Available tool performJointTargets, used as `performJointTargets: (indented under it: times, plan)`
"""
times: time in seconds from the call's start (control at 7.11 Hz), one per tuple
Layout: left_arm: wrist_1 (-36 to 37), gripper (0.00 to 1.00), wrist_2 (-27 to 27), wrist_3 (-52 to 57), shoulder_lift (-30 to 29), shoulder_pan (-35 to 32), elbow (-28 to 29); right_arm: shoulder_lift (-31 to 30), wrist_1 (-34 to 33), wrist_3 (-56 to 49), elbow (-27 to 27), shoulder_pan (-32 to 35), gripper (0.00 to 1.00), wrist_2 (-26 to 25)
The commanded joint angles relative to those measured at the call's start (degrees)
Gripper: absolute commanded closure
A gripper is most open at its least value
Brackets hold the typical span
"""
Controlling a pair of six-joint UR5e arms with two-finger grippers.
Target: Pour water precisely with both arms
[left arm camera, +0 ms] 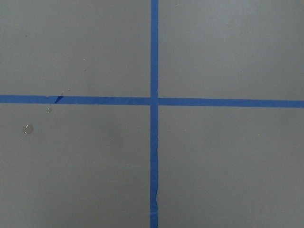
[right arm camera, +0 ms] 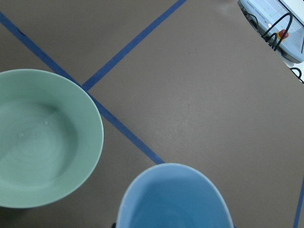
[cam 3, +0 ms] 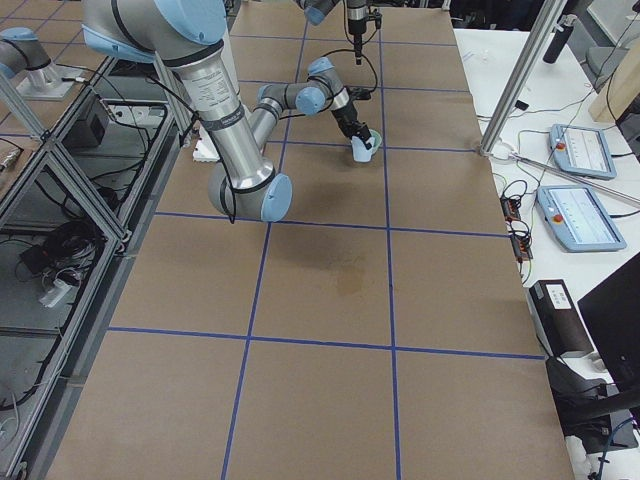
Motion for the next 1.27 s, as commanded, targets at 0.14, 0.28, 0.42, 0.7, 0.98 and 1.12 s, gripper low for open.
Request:
performJointTargets:
  times: [0.14,0.28,0.42,0.7,0.98,1.12]
  plan:
    - [0.0,0.0,0.09,-0.25,-0.12,0.09,0.77,3.73,-1.92,-6.85,-4.19,-0.1,0.57,-1.64]
    - [0.0,0.0,0.0,-0.25,-0.29,0.09,0.94,4.77,-3.58,-10.98,-4.28,-0.1,0.57,-3.04]
    - [0.0,0.0,0.09,-0.25,-0.29,0.09,1.03,5.39,-3.68,-13.55,-4.98,-0.1,0.57,-3.23]
    - [0.0,0.0,0.09,-0.16,-0.12,0.09,1.3,6.71,-3.95,-16.03,-6.73,-0.36,0.57,-3.23]
    - [0.0,0.0,0.0,-0.43,-0.29,0.0,1.21,8.64,-5.34,-22.05,-9.1,-0.37,0.57,-3.58]
    - [0.0,0.0,0.0,-0.43,-0.29,0.0,1.21,9.0,-8.49,-22.36,-9.03,-0.45,0.57,-6.63]
